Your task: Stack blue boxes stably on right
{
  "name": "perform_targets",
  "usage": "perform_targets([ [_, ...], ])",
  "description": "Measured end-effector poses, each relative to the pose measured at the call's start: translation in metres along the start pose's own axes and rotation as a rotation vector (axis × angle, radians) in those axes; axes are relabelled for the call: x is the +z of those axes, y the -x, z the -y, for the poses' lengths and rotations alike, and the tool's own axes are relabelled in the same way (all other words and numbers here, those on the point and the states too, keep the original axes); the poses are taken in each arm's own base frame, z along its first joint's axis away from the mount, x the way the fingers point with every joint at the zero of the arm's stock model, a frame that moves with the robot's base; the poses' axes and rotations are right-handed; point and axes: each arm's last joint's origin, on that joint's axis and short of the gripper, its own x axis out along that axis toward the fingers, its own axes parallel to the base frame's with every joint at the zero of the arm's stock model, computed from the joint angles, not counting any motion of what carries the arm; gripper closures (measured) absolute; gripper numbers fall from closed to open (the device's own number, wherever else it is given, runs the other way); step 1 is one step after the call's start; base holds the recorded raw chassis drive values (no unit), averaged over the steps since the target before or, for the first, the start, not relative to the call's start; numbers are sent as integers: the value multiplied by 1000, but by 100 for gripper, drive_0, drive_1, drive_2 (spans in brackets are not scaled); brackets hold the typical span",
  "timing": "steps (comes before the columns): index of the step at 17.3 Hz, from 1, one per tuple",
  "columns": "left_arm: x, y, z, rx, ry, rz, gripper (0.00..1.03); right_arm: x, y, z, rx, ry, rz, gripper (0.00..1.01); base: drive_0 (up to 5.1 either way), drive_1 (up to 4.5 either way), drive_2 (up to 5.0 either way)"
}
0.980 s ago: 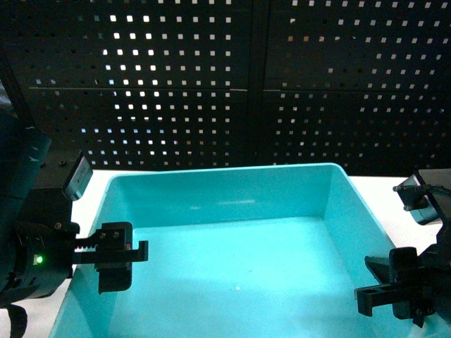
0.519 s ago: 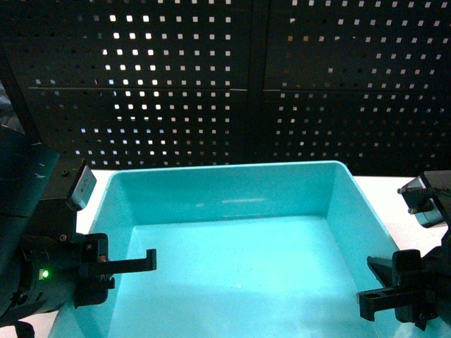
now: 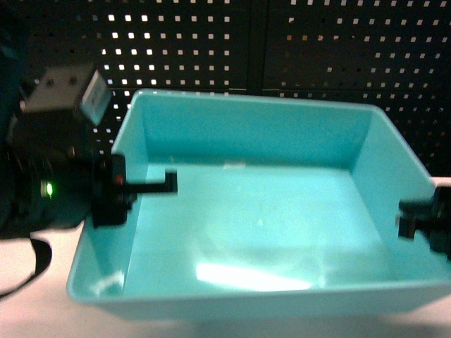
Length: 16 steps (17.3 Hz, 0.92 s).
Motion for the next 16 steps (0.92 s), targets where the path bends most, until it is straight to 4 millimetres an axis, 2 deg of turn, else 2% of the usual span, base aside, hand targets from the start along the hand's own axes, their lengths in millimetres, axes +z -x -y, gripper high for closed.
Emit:
perform_targets([
  [5, 58, 29, 5, -65, 14, 170, 101, 70, 19, -3, 3, 47, 212, 94, 0, 0, 0],
  [10, 105, 70, 16, -138, -14, 352, 101, 124, 59, -6, -5, 66, 404, 94, 0, 0, 0],
  [12, 113, 86, 20, -149, -40, 427, 101, 136, 73, -8, -4, 73, 468, 94, 0, 0, 0],
  [16, 114, 89, 22, -122, -75, 499, 101, 141, 77, -5, -18, 96, 514, 94, 0, 0, 0],
])
